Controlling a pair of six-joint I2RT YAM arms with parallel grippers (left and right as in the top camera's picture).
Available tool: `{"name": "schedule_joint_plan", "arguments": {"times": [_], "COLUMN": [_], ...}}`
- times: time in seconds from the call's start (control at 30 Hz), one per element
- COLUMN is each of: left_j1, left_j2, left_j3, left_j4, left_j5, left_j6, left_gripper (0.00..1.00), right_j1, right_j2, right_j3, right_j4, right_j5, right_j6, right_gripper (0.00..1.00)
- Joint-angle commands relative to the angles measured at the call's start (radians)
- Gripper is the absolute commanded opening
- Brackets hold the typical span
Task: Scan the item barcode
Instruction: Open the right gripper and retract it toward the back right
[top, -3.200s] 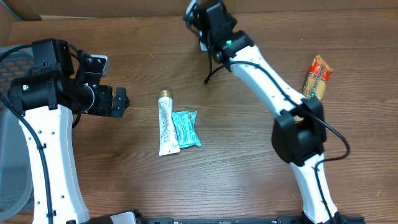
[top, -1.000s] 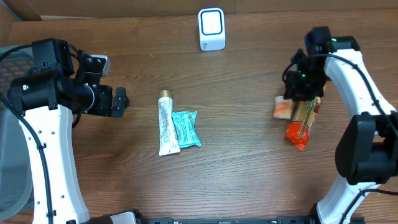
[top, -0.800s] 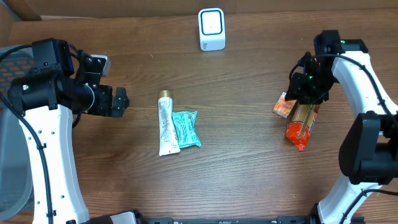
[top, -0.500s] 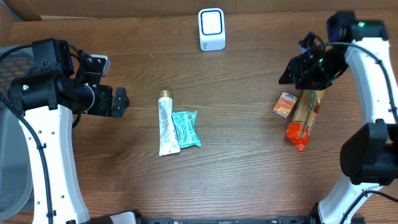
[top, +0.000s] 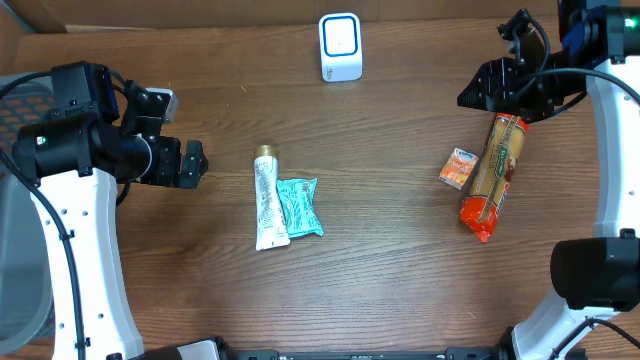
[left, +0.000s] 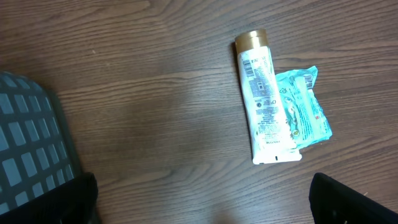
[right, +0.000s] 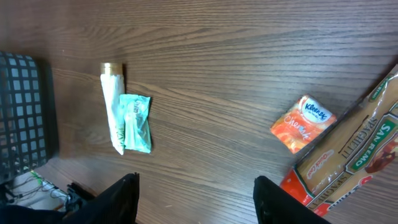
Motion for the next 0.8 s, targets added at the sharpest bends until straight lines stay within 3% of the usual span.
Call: {"name": "schedule_joint_plan", "arguments": {"times": [0.0, 0.6, 0.77], "left_j1": [-0.001, -0.001, -0.001], "left_j2": [-0.009, -0.009, -0.009], "left_j3": [0.008, 0.008, 0.008], "left_j4": [0.001, 0.001, 0.001], "left_j5": [0.012, 0.012, 0.012], "left_j6": [0.000, 0.000, 0.000], "left_gripper": [1.00, 1.00, 1.00], "right_j1": [-0.006, -0.005, 0.000], "right_j2": [-0.024, -0.024, -0.024], "right_j3": [0.026, 0.025, 0.025], "right_j4": [0.006, 0.043, 0.062], "right_j5": [0.007, 0.011, 0.010], "right_j6": [-0.013, -0.013, -0.012], "right_gripper": [0.63, 0.64, 0.71]}}
